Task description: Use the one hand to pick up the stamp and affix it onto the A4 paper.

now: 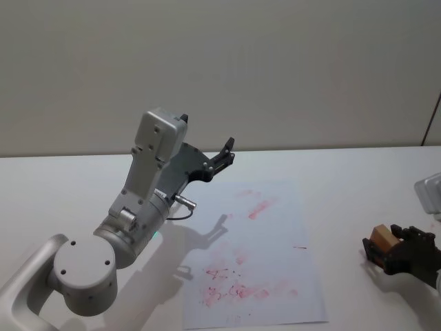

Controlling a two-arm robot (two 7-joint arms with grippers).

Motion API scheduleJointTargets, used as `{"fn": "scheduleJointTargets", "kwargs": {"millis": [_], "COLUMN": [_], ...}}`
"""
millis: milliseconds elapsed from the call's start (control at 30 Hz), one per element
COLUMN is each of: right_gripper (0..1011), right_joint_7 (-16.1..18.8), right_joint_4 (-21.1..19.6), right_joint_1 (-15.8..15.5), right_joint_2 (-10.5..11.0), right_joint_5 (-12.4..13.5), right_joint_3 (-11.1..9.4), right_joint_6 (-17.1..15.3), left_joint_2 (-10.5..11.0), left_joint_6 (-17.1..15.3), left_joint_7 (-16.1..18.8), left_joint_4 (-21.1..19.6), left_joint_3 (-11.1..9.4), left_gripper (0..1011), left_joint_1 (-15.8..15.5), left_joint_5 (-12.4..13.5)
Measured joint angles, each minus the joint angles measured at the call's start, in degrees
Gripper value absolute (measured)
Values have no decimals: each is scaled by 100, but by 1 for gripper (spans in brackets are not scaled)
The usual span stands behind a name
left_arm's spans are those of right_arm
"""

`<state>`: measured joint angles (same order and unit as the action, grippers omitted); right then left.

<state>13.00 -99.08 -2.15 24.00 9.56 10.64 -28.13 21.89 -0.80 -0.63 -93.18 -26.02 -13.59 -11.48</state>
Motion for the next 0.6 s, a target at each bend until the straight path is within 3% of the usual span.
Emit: {"fn": "scheduleJointTargets", "kwargs": {"millis": [300, 467, 600], "right_gripper": [892, 1001, 1001], "right_joint_7": [15, 19, 22], "right_joint_4": [18, 22, 24], "right_joint_1": [13, 15, 17], "right_joint_2": [-8, -10, -12], "right_joint_5": [-22, -28, -31], "right_joint_3": [10, 12, 14], "right_joint_6": [-5, -8, -9], "left_joint_2": [0, 0, 0], "left_joint_6": [0, 0, 0], "left_joint_7": [0, 0, 0], "left_joint_4": [0, 0, 0], "left_joint_3": [0, 0, 0], "left_gripper": [1001, 1001, 1001], "left_joint_1": [0, 0, 0], "left_joint_5": [0, 0, 0]}}
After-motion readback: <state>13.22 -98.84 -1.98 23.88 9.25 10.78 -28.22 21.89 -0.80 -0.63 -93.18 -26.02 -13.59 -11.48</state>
